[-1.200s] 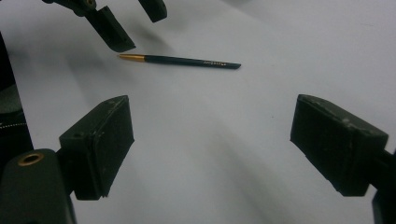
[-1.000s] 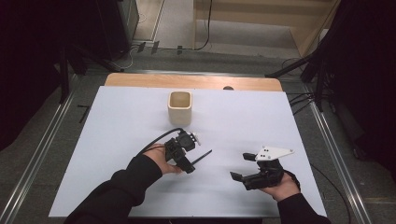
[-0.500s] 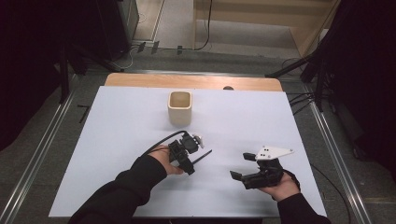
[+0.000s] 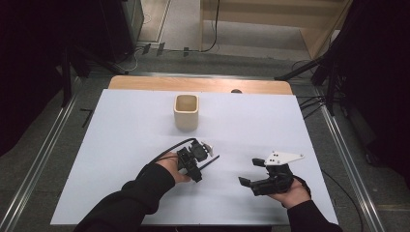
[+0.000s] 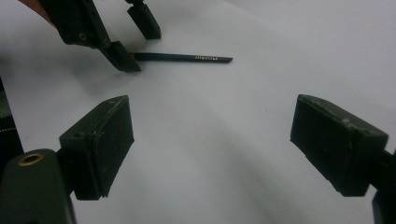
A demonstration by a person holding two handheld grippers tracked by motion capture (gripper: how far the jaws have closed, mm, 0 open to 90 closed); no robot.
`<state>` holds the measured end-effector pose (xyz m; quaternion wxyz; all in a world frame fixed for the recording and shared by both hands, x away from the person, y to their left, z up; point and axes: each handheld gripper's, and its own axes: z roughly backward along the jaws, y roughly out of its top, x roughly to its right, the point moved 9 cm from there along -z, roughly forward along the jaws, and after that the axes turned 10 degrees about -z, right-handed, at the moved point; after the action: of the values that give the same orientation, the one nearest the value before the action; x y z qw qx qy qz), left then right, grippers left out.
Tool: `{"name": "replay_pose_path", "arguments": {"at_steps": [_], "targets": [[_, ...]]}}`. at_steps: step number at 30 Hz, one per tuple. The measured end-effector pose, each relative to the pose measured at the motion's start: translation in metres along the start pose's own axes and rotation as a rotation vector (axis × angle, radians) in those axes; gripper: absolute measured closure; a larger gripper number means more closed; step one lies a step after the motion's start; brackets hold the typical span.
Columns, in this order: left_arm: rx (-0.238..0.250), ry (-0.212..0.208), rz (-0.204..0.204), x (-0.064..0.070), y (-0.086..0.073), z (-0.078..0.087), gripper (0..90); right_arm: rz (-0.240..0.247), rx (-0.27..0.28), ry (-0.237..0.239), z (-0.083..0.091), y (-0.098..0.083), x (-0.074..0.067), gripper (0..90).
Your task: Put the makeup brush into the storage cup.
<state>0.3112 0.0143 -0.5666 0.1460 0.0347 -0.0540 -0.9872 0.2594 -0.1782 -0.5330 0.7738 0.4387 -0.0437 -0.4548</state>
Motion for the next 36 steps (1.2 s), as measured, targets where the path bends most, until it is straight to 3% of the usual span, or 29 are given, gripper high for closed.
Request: {"name": "replay_pose_path", "arguments": {"at_steps": [6,17,23,36], "targets": [[-0.012,0.001,0.021,0.0033,0.0013,0.0017,50.7,0.008,0.004,-0.003,-0.0006,0.0007,-0.0001,14.0],[-0.019,-0.019,0.046,0.005,0.0035,0.0023,82.7,0.005,0.013,-0.017,0.001,0.0021,0.0014,14.4],[-0.012,-0.027,0.051,0.0042,0.0029,0.0026,83.7,0.005,0.008,-0.015,0.0009,0.0016,0.0007,14.4],[0.041,-0.091,0.072,0.0011,0.0001,0.0048,83.9,0.007,0.005,-0.003,0.0007,0.0014,-0.0009,14.6]]}}
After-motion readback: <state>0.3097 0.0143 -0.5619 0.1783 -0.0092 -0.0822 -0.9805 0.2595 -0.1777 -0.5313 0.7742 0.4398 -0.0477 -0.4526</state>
